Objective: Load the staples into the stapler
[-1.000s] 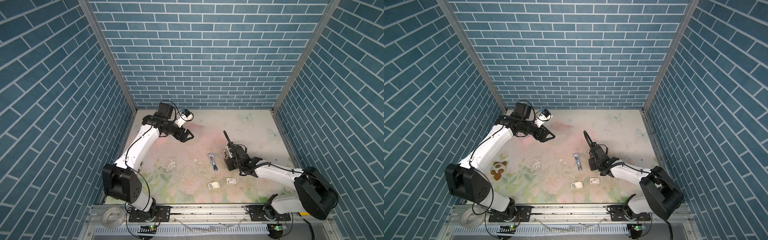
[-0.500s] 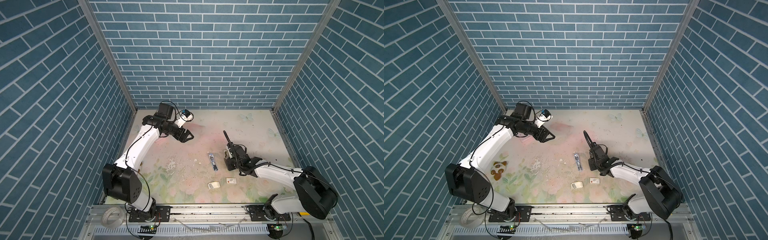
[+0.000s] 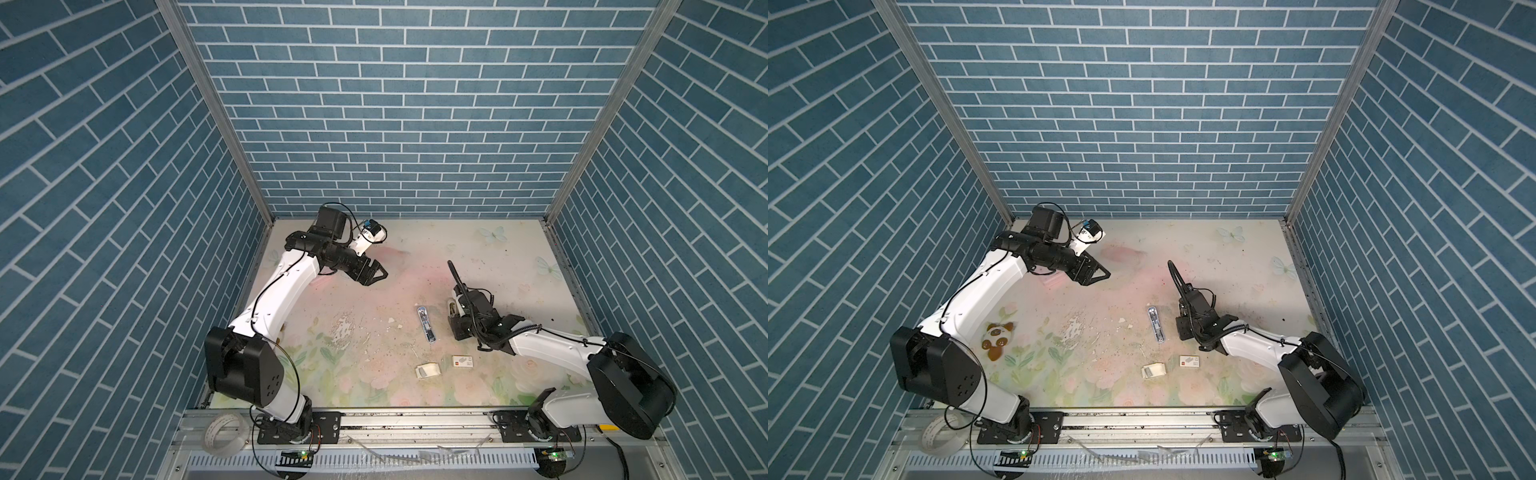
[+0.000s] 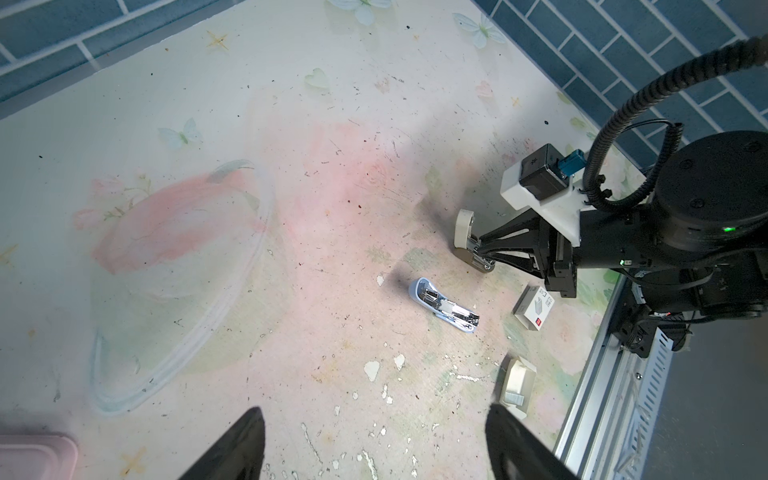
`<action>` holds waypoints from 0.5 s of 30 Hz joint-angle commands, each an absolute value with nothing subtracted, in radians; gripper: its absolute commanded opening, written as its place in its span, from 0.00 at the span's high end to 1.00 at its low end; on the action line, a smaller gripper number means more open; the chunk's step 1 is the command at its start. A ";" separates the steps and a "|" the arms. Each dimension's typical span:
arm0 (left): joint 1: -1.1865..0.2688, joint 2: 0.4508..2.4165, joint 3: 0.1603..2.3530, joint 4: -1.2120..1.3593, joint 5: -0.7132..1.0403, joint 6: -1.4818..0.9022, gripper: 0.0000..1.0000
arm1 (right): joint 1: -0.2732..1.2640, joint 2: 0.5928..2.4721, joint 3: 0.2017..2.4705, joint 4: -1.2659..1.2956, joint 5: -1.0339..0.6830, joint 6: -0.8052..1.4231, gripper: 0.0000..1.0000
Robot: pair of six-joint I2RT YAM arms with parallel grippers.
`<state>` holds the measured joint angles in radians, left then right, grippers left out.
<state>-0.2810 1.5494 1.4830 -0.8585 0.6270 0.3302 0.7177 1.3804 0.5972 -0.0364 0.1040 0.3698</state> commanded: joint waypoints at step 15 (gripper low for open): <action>-0.276 1.549 1.471 -0.862 0.643 0.337 0.15 | 0.714 1.380 0.566 -0.015 0.124 0.400 0.89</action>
<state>-0.2810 1.5494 1.4803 -0.8581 0.6292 0.3302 0.7177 1.3823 0.5785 -0.0216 0.1081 0.3698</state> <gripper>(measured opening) 0.848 0.137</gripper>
